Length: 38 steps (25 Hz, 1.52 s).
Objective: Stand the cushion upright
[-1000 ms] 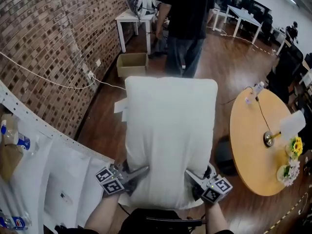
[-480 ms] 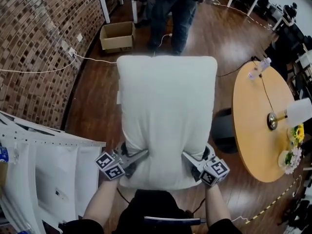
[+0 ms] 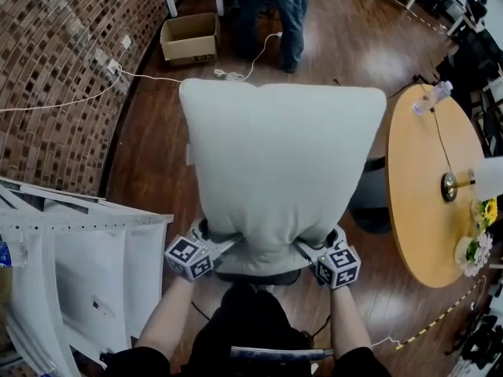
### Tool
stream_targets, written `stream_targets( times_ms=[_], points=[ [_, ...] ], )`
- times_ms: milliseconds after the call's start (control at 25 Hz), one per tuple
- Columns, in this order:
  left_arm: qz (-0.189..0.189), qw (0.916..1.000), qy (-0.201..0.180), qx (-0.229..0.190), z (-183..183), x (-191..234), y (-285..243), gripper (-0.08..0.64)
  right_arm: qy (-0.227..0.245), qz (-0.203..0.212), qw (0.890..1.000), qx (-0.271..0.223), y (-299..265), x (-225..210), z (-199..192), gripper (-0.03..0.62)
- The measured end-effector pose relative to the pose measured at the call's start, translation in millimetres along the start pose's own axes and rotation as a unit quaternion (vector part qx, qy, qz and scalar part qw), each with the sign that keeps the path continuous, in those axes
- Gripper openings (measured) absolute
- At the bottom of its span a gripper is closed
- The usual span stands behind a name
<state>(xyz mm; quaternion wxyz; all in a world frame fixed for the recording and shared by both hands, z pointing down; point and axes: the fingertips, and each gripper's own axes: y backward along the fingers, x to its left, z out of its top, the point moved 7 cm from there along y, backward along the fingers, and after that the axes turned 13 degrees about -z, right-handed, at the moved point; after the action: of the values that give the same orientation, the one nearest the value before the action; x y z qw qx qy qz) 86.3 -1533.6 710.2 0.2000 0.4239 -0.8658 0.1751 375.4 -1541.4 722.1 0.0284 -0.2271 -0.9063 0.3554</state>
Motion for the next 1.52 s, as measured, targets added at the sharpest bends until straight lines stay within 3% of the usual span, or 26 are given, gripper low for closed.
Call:
stream_targets(
  times_ms=[240,440,720,920,1080,1200,1360,1520],
  points=[
    [0.052,0.9906,-0.028,0.123,-38,14,-13,0.419,0.067,-0.064,0.991,0.094,-28,3,-37,0.453],
    [0.056,0.9777,-0.039,0.198,-73,23,-9,0.419,0.088,-0.071,0.983,0.143,-42,22,-67,0.453],
    [0.076,0.9757,-0.041,0.201,-85,23,-4,0.420,0.058,-0.094,0.980,0.163,-44,11,-77,0.492],
    [0.093,0.9698,-0.046,0.220,-90,10,7,0.420,0.004,-0.133,0.972,0.193,-25,3,-117,0.468],
    [0.135,0.9652,-0.007,0.224,-90,2,29,0.425,-0.036,-0.142,0.973,0.178,0,9,-117,0.448],
    [0.142,0.9683,0.014,0.205,-78,-12,40,0.414,-0.048,-0.145,0.975,0.162,22,8,-113,0.446],
    [0.150,0.9720,-0.007,0.180,-56,-33,54,0.398,-0.083,-0.144,0.977,0.130,42,11,-112,0.386],
    [0.152,0.9809,-0.011,0.121,-35,-62,60,0.345,-0.108,-0.115,0.984,0.083,64,13,-107,0.283]
  ],
)
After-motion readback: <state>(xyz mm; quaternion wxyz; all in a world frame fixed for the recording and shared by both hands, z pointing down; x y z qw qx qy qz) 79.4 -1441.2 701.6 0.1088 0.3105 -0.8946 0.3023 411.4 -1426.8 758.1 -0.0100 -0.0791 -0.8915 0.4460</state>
